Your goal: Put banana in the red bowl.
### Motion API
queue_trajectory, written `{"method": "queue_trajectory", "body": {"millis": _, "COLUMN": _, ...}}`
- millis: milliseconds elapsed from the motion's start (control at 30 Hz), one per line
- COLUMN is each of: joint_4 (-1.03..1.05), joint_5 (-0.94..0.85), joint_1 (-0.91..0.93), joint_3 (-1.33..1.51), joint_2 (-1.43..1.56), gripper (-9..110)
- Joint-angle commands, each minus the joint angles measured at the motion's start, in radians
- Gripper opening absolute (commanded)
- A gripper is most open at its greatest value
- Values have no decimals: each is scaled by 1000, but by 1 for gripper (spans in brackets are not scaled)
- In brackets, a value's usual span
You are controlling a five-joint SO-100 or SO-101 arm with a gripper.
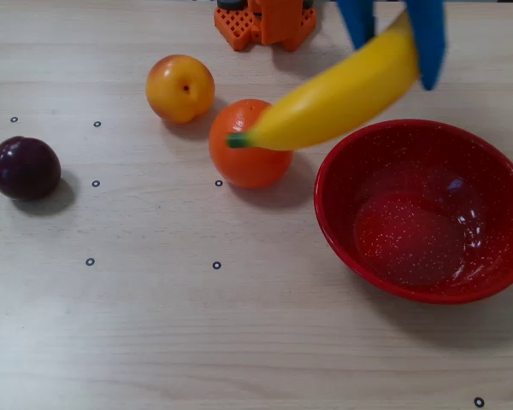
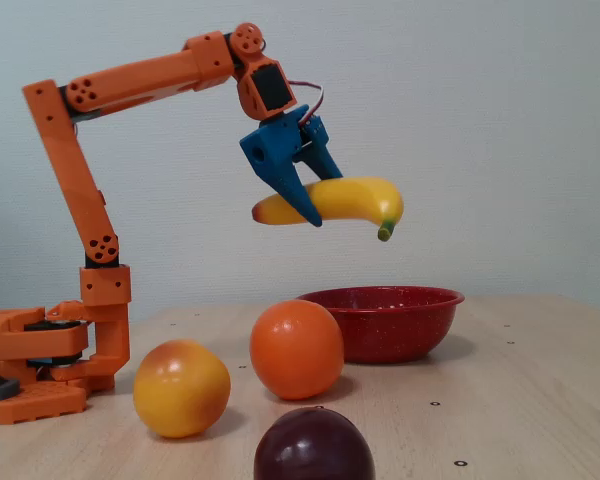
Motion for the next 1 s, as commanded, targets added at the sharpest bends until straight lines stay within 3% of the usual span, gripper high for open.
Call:
{"method": "queue_trajectory", "body": {"millis": 0, "joint_4": 5, "joint_5": 23, "joint_1": -35, "joint_3": -170, "joint_2": -20, "gripper": 0}}
{"method": "queue_trajectory", "body": {"millis": 367, "joint_4": 54, "joint_5": 52, "joint_1": -94, "joint_3": -416, "joint_2": -327, "gripper": 0}}
{"method": "queue_trajectory", "body": {"millis": 967, "joint_4": 15, "joint_5": -31, "joint_1": -80, "joint_3": -426, "joint_2": -557, "gripper": 0}}
